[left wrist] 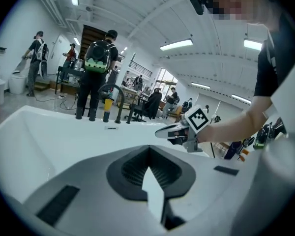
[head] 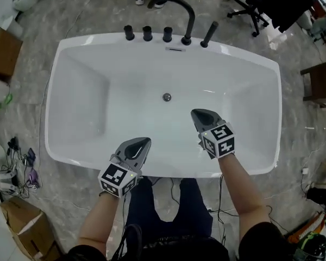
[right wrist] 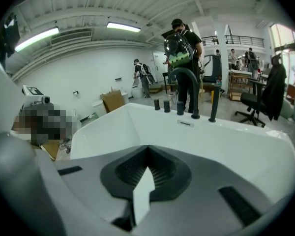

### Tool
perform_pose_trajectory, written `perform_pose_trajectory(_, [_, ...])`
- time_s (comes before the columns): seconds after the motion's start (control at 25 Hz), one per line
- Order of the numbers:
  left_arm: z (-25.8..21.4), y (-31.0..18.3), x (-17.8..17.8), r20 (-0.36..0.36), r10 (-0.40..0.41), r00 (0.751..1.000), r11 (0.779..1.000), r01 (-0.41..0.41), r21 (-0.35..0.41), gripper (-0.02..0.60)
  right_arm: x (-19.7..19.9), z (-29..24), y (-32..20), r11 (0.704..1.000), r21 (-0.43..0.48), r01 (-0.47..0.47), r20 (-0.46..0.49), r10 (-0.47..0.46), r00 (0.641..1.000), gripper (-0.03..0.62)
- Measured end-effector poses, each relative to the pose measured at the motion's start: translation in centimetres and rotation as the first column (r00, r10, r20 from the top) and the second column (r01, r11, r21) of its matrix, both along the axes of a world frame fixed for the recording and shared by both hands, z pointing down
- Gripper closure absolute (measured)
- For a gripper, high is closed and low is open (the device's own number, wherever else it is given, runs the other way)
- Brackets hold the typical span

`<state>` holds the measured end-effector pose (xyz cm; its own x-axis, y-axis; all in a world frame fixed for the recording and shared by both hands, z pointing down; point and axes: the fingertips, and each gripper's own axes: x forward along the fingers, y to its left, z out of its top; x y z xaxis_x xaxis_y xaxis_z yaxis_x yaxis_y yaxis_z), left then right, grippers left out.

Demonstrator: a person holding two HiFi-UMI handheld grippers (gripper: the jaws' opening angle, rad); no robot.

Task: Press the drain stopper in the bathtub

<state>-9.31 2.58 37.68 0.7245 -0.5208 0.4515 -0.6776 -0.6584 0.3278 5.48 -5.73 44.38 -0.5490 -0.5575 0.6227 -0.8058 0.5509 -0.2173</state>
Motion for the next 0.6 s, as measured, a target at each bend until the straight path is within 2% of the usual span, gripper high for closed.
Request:
perform_pose_trajectory(0.36, [-10.6, 1.4, 2.2, -0.002, 0.063, 0.998, 0.991, -0.062, 0.12, 0.575, 1.1, -14.1, 5.9, 0.989, 0.137, -0.062, 0.11, 0.047, 0.993, 0.584])
perform_pose_trajectory(0.6, [-15.2, 2.7, 3.5, -0.04, 0.074, 0.996, 0.99, -0.069, 0.121, 0.575, 1.2, -20.3, 9.1, 0.972, 0.204, -0.119, 0.184, 0.081, 0.98, 0.585])
